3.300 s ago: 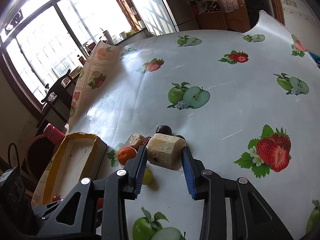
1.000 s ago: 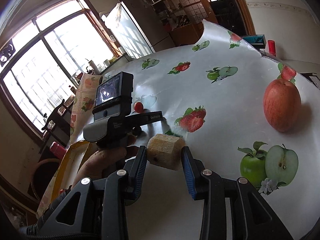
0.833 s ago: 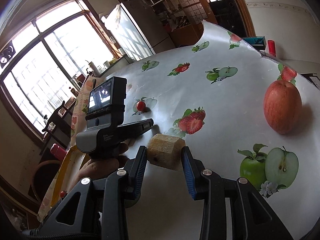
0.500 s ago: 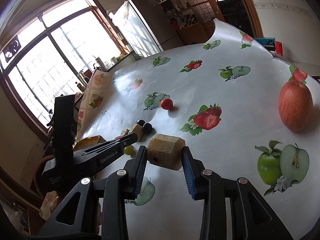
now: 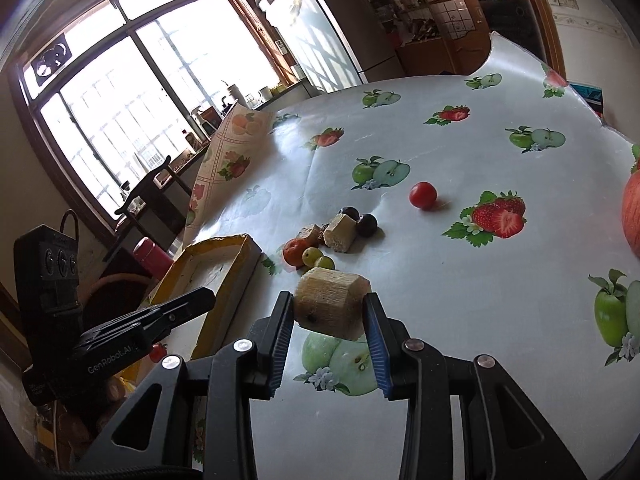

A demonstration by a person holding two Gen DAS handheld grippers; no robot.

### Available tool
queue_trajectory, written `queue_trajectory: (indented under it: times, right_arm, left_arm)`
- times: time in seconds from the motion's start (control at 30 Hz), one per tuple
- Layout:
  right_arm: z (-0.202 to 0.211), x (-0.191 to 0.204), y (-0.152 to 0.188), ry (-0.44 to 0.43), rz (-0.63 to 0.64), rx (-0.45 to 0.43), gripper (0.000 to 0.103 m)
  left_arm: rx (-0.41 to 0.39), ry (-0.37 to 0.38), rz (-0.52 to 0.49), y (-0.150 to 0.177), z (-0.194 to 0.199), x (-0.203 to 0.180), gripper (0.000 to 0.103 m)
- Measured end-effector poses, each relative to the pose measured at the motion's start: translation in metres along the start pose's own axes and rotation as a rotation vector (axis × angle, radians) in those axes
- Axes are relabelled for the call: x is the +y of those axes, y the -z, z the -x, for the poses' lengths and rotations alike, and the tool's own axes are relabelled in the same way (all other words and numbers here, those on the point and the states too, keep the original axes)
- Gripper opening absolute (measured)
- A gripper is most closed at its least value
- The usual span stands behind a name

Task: Organize fruits
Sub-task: 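Move the left tool toward the green grapes while the right tool holds the cube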

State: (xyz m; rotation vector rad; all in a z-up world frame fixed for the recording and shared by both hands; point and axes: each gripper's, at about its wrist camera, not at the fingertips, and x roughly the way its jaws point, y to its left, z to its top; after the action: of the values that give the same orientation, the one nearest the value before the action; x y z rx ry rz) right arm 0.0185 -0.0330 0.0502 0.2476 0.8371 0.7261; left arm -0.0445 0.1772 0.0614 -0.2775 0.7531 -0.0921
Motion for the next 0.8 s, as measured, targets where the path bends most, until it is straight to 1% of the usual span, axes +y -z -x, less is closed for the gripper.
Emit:
queue_trajectory:
  times: [0.07,0.13,0.23,0.3,0.37,0.43,0.47,0.5,0.53,0.6,0.67,0.8]
  right_arm:
    - [-0.002,0.004,0.002,-0.004,0.005,0.005,0.036]
    - [-0.005,0.008,0.003,-0.007,0.009,0.011,0.036]
    - [-0.007,0.014,0.006,-0.014,0.021,0.020,0.036]
    - [-0.008,0.018,0.007,-0.021,0.031,0.024,0.036]
    - [-0.010,0.021,0.009,-0.023,0.039,0.029,0.036]
    - [-0.013,0.022,0.010,-0.020,0.042,0.036,0.036]
    - [-0.014,0.021,0.010,-0.015,0.039,0.039,0.036]
    - [-0.016,0.019,0.010,-0.011,0.034,0.040,0.036]
    - [-0.016,0.017,0.011,-0.007,0.029,0.040,0.036]
    - [-0.013,0.013,0.011,0.001,0.022,0.036,0.036]
    - [-0.009,0.008,0.011,0.010,0.018,0.030,0.036]
    - [0.001,-0.006,0.007,0.031,0.002,0.014,0.036]
  left_arm:
    - [-0.015,0.038,0.001,0.005,0.012,0.006,0.000]
    - [-0.039,0.055,-0.005,0.010,0.024,0.009,0.000]
    - [-0.074,0.063,-0.024,0.019,0.040,0.014,0.000]
    - [-0.072,0.055,-0.024,0.021,0.042,0.016,0.000]
    - [-0.056,0.036,-0.021,0.020,0.036,0.016,0.000]
    - [-0.018,0.017,-0.026,0.017,0.018,0.011,0.001]
    - [0.008,0.002,-0.019,0.015,0.006,0.009,0.014]
    - [0.029,-0.019,-0.013,0.013,-0.009,0.007,0.024]
    - [0.037,-0.049,-0.011,0.011,-0.022,0.003,0.038]
    - [0.059,-0.089,-0.018,0.005,-0.051,-0.004,0.038]
    - [0.091,-0.096,-0.014,-0.002,-0.081,-0.010,0.038]
    - [0.157,-0.153,0.002,-0.012,-0.137,-0.015,0.038]
